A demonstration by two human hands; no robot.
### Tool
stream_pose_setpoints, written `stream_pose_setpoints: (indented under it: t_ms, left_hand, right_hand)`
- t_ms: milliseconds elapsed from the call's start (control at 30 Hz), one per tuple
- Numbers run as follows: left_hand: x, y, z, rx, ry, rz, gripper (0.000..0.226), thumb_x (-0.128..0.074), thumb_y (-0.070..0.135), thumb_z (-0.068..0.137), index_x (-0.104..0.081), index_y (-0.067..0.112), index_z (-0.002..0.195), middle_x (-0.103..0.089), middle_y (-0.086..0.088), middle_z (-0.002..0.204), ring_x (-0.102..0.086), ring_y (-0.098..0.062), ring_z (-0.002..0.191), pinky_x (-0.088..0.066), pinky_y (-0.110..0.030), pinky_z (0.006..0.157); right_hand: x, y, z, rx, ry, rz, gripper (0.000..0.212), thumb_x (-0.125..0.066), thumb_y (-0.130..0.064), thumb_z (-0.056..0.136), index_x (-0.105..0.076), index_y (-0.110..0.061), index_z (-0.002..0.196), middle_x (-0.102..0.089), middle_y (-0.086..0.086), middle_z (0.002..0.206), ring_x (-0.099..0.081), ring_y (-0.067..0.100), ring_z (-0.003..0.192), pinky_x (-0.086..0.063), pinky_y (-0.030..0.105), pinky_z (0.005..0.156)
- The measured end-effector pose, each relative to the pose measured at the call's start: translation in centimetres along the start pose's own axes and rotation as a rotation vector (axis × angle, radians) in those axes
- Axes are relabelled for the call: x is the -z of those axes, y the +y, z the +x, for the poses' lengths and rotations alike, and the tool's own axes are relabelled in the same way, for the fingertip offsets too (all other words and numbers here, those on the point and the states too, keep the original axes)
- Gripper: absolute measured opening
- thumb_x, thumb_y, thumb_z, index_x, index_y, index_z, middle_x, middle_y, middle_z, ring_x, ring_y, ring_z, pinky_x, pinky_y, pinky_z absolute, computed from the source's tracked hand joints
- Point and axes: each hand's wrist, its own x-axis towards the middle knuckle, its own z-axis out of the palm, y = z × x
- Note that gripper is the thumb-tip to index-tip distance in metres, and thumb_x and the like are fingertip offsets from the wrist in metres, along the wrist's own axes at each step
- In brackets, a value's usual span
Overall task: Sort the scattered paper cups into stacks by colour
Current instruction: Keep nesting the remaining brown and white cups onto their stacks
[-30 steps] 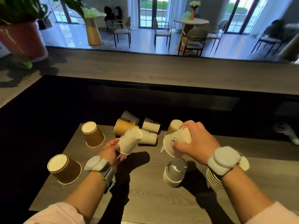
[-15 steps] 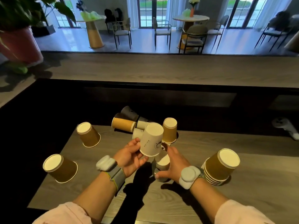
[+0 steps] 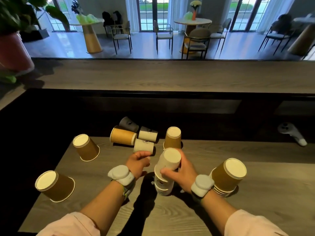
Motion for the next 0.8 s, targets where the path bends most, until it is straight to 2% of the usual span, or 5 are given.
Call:
stream_pose_setpoints:
  t_ms: [367, 500, 633, 733, 800]
  left_hand:
    - [7.5, -5.5, 2.2, 0.069, 0.242, 0.092, 0.025, -0.051, 0.001, 0.089, -0.056, -0.001, 0.113, -0.057, -0.014, 0.099, -0.052, -0.02, 0.076, -0.049, -0.03, 0.068]
    - [10.2, -6.8, 3.9, 0.069, 0.322, 0.004, 0.03, -0.053, -0.002, 0.086, -0.051, 0.006, 0.115, -0.056, -0.01, 0.09, -0.055, -0.017, 0.07, -0.05, -0.016, 0.042]
    - [12.8, -8.0, 7.7, 0.094, 0.364, 0.111, 0.052, -0.065, 0.006, 0.079, -0.046, 0.015, 0.126, -0.049, -0.019, 0.13, -0.056, -0.035, 0.104, -0.05, -0.045, 0.09]
    - [13.5, -8.2, 10.0, 0.015, 0.347, 0.259, 0.07, -0.07, 0.013, 0.076, -0.036, 0.016, 0.137, -0.043, -0.02, 0.14, -0.051, -0.038, 0.118, -0.044, -0.047, 0.098]
    - [13.8, -8.1, 11.4, -0.042, 0.331, 0.32, 0.081, -0.071, 0.017, 0.075, -0.027, 0.019, 0.143, -0.039, -0.021, 0.143, -0.048, -0.041, 0.122, -0.041, -0.05, 0.1]
  right_hand:
    - [-4.0, 3.9, 1.8, -0.09, -0.057, -0.091, 0.063, -0.079, -0.018, 0.071, -0.04, -0.053, 0.107, -0.054, -0.029, 0.108, -0.048, -0.022, 0.097, -0.039, -0.004, 0.073]
    - [-4.6, 4.2, 1.6, -0.161, -0.01, -0.059, 0.086, -0.085, -0.021, 0.064, -0.036, -0.04, 0.132, -0.048, -0.016, 0.125, -0.047, -0.006, 0.111, -0.041, 0.005, 0.088]
    - [-5.5, 5.5, -0.2, -0.439, 0.162, -0.285, 0.08, -0.087, -0.038, 0.059, -0.045, -0.015, 0.123, -0.046, 0.003, 0.122, -0.052, 0.018, 0.107, -0.046, 0.029, 0.088]
    - [-5.8, 5.5, -0.8, -0.597, 0.018, -0.373, 0.044, -0.076, -0.051, 0.069, -0.051, -0.02, 0.089, -0.057, 0.0, 0.094, -0.054, 0.011, 0.078, -0.04, 0.021, 0.063]
    - [-6.1, 5.1, -0.7, -0.649, -0.116, -0.475, 0.037, -0.064, -0.06, 0.075, -0.053, -0.025, 0.069, -0.06, 0.0, 0.081, -0.055, 0.016, 0.072, -0.043, 0.027, 0.066]
